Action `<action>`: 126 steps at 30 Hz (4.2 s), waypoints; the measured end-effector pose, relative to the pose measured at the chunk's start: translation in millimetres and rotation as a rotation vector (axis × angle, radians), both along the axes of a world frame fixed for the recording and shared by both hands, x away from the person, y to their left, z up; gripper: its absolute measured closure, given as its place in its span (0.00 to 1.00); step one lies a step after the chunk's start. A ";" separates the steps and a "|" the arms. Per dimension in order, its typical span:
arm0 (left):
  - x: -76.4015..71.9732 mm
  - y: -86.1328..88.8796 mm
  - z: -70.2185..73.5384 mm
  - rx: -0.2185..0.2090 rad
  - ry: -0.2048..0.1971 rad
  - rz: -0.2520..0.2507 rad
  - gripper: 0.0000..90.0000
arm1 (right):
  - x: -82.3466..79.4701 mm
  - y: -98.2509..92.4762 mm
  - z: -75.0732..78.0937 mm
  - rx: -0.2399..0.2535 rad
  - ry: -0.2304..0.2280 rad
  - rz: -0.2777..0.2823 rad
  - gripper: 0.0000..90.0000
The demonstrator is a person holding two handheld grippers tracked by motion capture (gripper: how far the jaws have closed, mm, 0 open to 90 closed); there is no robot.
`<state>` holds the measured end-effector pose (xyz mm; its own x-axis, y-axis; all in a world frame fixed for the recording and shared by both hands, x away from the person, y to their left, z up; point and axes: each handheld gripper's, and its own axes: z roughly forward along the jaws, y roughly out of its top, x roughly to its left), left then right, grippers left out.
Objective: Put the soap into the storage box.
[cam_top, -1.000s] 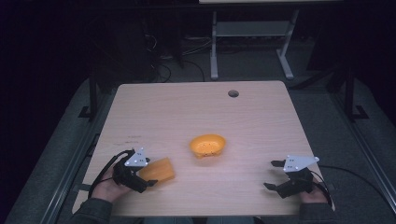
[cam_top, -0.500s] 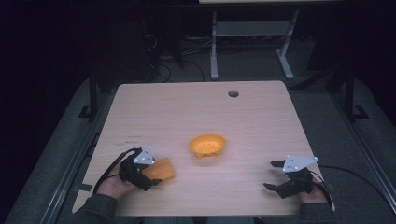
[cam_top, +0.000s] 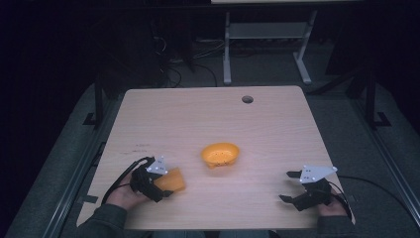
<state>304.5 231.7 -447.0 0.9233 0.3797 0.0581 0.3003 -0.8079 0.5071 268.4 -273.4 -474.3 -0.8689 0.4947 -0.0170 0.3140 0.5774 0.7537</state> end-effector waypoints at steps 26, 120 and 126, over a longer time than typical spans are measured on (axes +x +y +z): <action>1.3 -1.6 -2.0 0.013 0.023 -0.007 0.23 | -0.7 0.1 0.8 0.000 -0.003 0.002 0.15; 63.7 -82.3 79.6 -0.010 -0.067 -0.198 0.23 | -3.6 -5.4 4.7 0.043 -0.034 -0.014 0.15; 69.0 -89.6 77.9 -0.001 -0.067 -0.207 0.23 | -3.3 -5.8 4.6 0.046 -0.036 -0.014 0.15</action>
<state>373.4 142.1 -369.1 0.9758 0.1820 0.1212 0.0934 -0.8483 0.5213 265.1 -279.2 -469.7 -0.8612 0.5076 -0.0255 0.2937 0.5379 0.7902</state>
